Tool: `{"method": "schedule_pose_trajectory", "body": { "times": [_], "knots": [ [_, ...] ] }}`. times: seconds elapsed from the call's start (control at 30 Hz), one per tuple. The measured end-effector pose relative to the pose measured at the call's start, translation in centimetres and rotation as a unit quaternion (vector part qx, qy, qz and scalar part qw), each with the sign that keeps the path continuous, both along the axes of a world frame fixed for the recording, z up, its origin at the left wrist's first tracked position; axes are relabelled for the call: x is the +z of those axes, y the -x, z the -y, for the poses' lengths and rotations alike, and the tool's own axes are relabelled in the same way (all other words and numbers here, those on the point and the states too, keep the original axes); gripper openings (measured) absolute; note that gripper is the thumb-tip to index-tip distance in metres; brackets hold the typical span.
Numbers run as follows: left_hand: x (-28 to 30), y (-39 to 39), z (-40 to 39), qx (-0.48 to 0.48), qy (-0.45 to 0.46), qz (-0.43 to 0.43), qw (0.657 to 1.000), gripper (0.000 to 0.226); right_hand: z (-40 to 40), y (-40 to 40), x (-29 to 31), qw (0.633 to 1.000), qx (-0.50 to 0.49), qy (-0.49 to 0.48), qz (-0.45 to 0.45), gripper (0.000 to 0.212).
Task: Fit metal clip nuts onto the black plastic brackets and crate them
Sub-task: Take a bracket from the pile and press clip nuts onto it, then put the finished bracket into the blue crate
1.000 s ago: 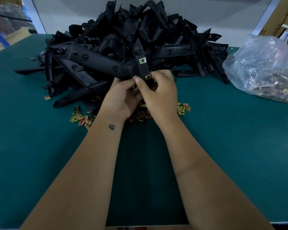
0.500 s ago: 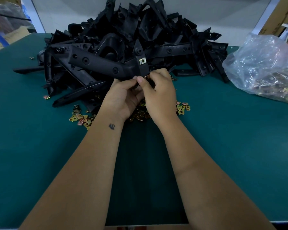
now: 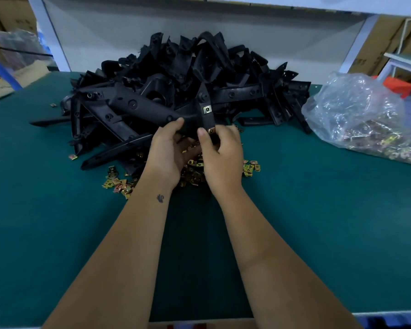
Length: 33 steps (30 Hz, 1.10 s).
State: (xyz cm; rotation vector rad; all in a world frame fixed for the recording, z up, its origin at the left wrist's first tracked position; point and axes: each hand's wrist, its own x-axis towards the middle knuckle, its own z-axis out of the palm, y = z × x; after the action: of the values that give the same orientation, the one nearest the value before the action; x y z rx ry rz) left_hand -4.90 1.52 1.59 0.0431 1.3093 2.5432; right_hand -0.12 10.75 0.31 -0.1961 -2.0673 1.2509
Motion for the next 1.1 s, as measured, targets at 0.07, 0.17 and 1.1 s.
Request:
{"method": "schedule_pose_trajectory", "body": {
  "times": [0.07,0.17,1.1],
  "knots": [
    [0.1,0.0,0.1,0.032,0.019,-0.014,0.999,0.036,-0.1,-0.8,0.0,0.998,-0.01,0.063,0.0,0.023],
    [0.5,-0.7,-0.4,0.065,0.058,-0.026,0.996,0.007,-0.8,-2.3,0.1,0.988,-0.024,0.155,-0.003,0.013],
    [-1.5,-34.4,-28.2,-0.37,0.146,-0.386,0.832,0.026,-23.9,-40.6,-6.8,0.717,-0.589,0.324,-0.187,0.01]
  ]
}}
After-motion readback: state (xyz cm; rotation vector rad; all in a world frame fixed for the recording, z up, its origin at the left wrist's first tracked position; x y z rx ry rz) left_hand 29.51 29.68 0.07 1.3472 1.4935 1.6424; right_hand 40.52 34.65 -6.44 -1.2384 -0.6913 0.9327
